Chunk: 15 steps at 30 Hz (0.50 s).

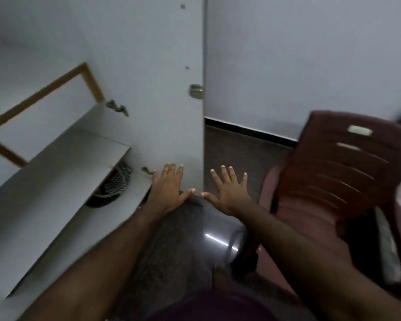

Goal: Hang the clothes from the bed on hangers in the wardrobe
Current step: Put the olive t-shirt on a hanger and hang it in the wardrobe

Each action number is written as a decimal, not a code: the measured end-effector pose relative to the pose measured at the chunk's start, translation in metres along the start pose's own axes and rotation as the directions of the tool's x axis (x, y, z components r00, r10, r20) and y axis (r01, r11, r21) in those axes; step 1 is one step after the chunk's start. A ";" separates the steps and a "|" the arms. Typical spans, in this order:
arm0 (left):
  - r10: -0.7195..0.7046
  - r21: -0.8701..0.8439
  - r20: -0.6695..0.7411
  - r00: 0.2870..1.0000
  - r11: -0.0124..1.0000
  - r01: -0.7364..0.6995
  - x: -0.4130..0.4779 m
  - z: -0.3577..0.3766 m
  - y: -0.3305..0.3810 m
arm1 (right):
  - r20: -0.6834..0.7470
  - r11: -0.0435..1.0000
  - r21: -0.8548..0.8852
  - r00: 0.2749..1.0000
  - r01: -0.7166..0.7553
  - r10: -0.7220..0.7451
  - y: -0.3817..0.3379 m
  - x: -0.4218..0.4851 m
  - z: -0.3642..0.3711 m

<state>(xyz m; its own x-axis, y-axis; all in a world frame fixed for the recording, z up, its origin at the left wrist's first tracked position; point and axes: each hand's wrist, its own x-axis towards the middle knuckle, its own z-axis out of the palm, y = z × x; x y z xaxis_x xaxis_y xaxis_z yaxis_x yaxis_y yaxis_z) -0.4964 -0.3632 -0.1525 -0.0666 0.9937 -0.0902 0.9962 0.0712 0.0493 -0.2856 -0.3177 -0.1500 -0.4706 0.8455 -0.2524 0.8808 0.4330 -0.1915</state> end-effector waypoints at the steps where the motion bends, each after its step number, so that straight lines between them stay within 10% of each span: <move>1: 0.040 -0.008 0.018 0.999 0.999 -0.040 -0.001 0.000 0.014 | 0.011 0.999 0.007 0.999 -0.049 0.049 0.008 -0.018 0.005; 15: 0.564 -0.114 0.140 0.814 0.826 -0.552 -0.134 0.071 0.244 | 0.099 0.663 0.193 0.686 -0.724 0.721 0.123 -0.331 0.112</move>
<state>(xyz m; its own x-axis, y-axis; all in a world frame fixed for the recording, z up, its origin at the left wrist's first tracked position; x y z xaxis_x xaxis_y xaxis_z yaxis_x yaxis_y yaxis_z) -0.2406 -0.4850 -0.1989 0.5154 0.8368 -0.1847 0.8530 -0.4803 0.2043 -0.0270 -0.5795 -0.1960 0.3067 0.8614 -0.4047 0.9140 -0.3852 -0.1271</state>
